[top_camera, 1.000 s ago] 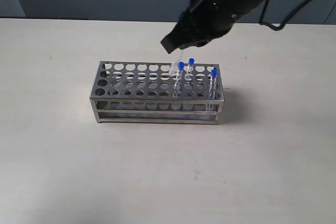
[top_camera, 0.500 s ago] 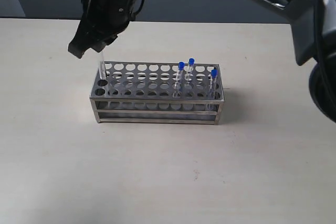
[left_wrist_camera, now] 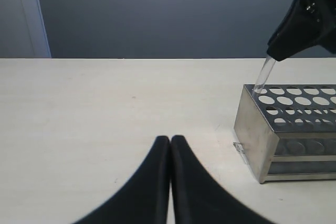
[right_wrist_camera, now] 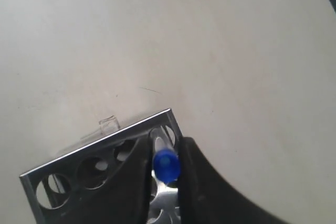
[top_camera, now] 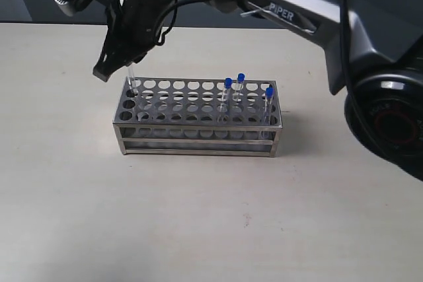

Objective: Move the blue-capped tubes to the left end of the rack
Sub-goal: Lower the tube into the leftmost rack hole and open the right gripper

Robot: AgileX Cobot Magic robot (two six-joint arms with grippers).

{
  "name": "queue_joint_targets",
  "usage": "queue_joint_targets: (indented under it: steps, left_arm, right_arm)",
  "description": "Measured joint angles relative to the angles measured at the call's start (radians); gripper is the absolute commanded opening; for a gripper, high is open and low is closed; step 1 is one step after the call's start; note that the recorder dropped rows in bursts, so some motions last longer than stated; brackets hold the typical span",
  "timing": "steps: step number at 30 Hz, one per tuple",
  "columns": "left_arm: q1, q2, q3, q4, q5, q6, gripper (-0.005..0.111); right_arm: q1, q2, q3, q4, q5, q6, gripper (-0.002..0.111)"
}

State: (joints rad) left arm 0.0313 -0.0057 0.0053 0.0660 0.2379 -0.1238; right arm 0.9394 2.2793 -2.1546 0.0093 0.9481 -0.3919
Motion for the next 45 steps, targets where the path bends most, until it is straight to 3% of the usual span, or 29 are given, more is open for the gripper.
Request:
queue_joint_targets:
  steps: [19, 22, 27, 30, 45]
  left_arm:
    - [0.000, 0.000, 0.000, 0.000, 0.000, 0.000, 0.001]
    - [0.000, 0.000, 0.000, 0.000, 0.000, 0.000, 0.001]
    - [0.000, 0.000, 0.000, 0.000, 0.000, 0.000, 0.001]
    - [0.000, 0.000, 0.000, 0.000, 0.000, 0.000, 0.001]
    - [0.000, 0.000, 0.000, 0.000, 0.000, 0.000, 0.001]
  right_arm:
    - [-0.034, 0.088, -0.004, 0.028, -0.042, 0.103, 0.001]
    - [-0.034, 0.087, -0.004, 0.028, -0.045, 0.123, 0.009]
    - [-0.034, 0.089, -0.004, 0.028, -0.049, 0.131, 0.039]
    - [-0.038, 0.089, -0.004, 0.028, -0.051, 0.133, 0.047]
    - [-0.038, 0.049, -0.004, 0.028, -0.050, 0.187, 0.048]
